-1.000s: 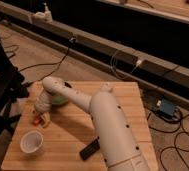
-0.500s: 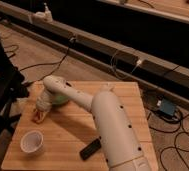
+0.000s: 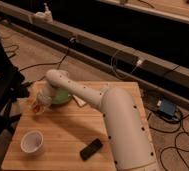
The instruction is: Place the pepper in the ceramic bowl
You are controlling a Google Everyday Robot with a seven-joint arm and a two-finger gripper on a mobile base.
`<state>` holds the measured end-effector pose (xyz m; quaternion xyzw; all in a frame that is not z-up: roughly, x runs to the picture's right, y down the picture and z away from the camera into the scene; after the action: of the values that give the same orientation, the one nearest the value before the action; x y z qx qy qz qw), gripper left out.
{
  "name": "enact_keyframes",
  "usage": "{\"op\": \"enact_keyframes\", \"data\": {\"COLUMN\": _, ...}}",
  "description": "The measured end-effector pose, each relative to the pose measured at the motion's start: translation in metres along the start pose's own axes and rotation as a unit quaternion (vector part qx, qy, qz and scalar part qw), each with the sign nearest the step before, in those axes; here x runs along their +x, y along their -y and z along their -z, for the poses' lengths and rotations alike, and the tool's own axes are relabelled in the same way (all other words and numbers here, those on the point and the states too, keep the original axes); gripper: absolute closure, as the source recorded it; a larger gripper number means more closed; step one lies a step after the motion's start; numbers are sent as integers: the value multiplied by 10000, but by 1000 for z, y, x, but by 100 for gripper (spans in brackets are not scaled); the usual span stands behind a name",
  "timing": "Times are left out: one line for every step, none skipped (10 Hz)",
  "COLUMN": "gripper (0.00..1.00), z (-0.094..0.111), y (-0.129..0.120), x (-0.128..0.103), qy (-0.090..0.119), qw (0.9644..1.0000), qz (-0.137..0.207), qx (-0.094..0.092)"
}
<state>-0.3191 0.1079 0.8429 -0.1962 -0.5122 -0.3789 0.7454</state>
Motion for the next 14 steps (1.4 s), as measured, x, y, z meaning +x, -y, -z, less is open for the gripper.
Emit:
{"op": "enact_keyframes", "data": {"gripper": 82, "z": 12, "y": 6, "x": -3, "qy": -90, "qw": 9998, "qz": 137, "qx": 124}}
{"op": "enact_keyframes", "data": {"gripper": 82, "z": 24, "y": 12, "x": -4, "qy": -179, "qw": 9993, "qz": 231, "qx": 227}}
{"op": "enact_keyframes", "data": {"gripper": 82, "z": 35, "y": 11, "x": -1, "qy": -280, "qw": 9988, "qz": 245, "qx": 314}}
{"op": "enact_keyframes", "data": {"gripper": 82, "z": 46, "y": 11, "x": 3, "qy": -357, "qw": 9982, "qz": 225, "qx": 430}}
{"op": "enact_keyframes", "data": {"gripper": 82, "z": 55, "y": 7, "x": 10, "qy": -409, "qw": 9975, "qz": 142, "qx": 550}}
{"op": "enact_keyframes", "data": {"gripper": 82, "z": 62, "y": 3, "x": 18, "qy": -433, "qw": 9967, "qz": 15, "qx": 694}}
{"op": "enact_keyframes", "data": {"gripper": 82, "z": 70, "y": -6, "x": 31, "qy": -446, "qw": 9950, "qz": -188, "qx": 870}}
{"op": "enact_keyframes", "data": {"gripper": 81, "z": 75, "y": -12, "x": 40, "qy": -440, "qw": 9936, "qz": -329, "qx": 990}}
{"op": "enact_keyframes", "data": {"gripper": 77, "z": 76, "y": -17, "x": 46, "qy": -416, "qw": 9926, "qz": -430, "qx": 1053}}
{"op": "enact_keyframes", "data": {"gripper": 67, "z": 75, "y": -23, "x": 55, "qy": -381, "qw": 9917, "qz": -554, "qx": 1092}}
{"op": "enact_keyframes", "data": {"gripper": 55, "z": 71, "y": -30, "x": 63, "qy": -321, "qw": 9911, "qz": -682, "qx": 1095}}
{"op": "enact_keyframes", "data": {"gripper": 43, "z": 68, "y": -35, "x": 71, "qy": -276, "qw": 9905, "qz": -783, "qx": 1100}}
{"op": "enact_keyframes", "data": {"gripper": 35, "z": 69, "y": -37, "x": 76, "qy": -254, "qw": 9898, "qz": -840, "qx": 1121}}
{"op": "enact_keyframes", "data": {"gripper": 28, "z": 68, "y": -40, "x": 81, "qy": -232, "qw": 9892, "qz": -897, "qx": 1132}}
